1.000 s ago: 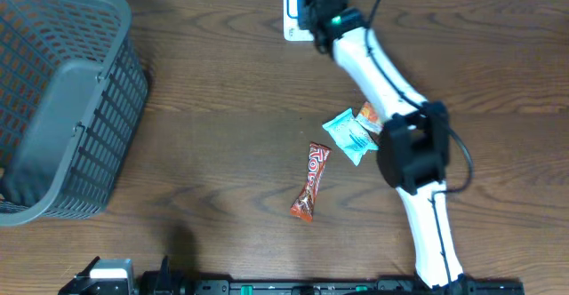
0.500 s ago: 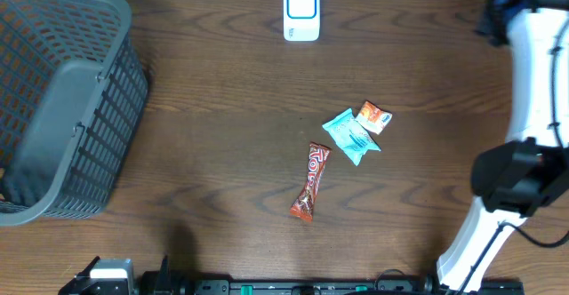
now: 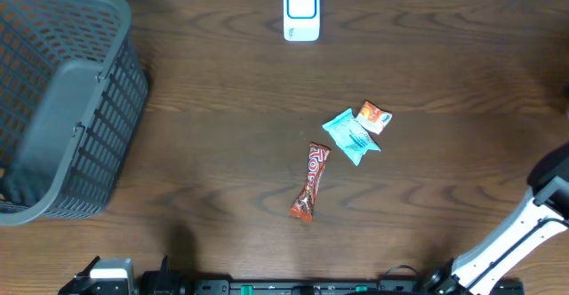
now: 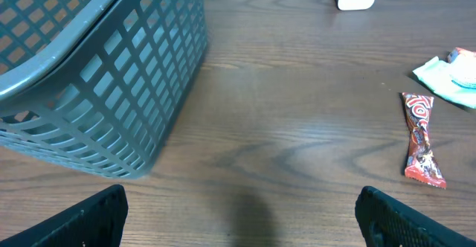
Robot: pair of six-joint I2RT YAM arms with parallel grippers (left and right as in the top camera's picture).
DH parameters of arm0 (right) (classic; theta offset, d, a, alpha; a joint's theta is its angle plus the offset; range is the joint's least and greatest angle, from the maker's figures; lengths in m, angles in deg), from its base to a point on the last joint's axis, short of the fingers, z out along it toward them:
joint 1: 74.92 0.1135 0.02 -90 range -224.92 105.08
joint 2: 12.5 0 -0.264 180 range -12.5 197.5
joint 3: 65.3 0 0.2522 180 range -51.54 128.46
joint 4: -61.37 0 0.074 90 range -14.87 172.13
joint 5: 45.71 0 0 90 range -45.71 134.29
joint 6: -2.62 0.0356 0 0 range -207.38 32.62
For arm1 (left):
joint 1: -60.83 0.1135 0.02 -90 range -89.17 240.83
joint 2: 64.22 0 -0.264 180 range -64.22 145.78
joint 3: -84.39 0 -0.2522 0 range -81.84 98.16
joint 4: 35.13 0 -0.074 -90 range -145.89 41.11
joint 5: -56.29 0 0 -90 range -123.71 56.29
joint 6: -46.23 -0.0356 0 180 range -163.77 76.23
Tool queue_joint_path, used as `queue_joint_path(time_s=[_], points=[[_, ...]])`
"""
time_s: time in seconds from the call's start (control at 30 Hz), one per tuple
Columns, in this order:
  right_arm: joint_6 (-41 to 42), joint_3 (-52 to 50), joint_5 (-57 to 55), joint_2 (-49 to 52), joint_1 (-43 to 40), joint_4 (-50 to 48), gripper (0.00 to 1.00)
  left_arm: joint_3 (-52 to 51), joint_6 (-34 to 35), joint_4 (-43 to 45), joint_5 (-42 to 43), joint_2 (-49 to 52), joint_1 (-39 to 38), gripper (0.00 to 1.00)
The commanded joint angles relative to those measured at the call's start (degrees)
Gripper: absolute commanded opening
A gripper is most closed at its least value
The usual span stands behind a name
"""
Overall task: Scan the item barcode
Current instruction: 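Carry the jar off to the right edge of the table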
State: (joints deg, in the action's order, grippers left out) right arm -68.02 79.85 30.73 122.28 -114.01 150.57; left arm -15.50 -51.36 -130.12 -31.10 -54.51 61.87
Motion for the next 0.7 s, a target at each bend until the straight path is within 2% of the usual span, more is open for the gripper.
queue_joint_path(time_s=[0.0,0.3,0.37,0.4,0.43,0.47,0.67], points=[[1.4,0.09,2.45,3.98,-4.39,-0.44,0.68,0.2,-0.74,-0.13,-0.7,-0.24,0.28,0.98],[1.4,0.09,5.9,10.95,-12.44,-0.94,0.67,0.2,-0.74,-0.13,-0.7,-0.24,0.28,0.98],[1.33,0.28,9.29,10.82,-13.62,-1.09,0.75,0.2,-0.74,-0.13,-0.7,-0.24,0.28,0.98],[0.87,0.55,12.07,10.71,-14.12,-1.05,0.86,0.2,-0.74,-0.13,-0.7,-0.24,0.28,0.98],[0.28,0.68,13.64,10.64,-14.34,-1.05,0.9,0.2,-0.74,-0.13,-0.7,-0.24,0.28,0.98],[-0.55,0.83,15.85,10.45,-14.53,-1.03,0.99,0.2,-0.74,-0.13,-0.7,-0.24,0.28,0.98],[-0.79,0.94,17.97,6.88,-13.27,-0.39,0.99,0.2,-0.74,-0.13,-0.7,-0.24,0.28,0.98]])
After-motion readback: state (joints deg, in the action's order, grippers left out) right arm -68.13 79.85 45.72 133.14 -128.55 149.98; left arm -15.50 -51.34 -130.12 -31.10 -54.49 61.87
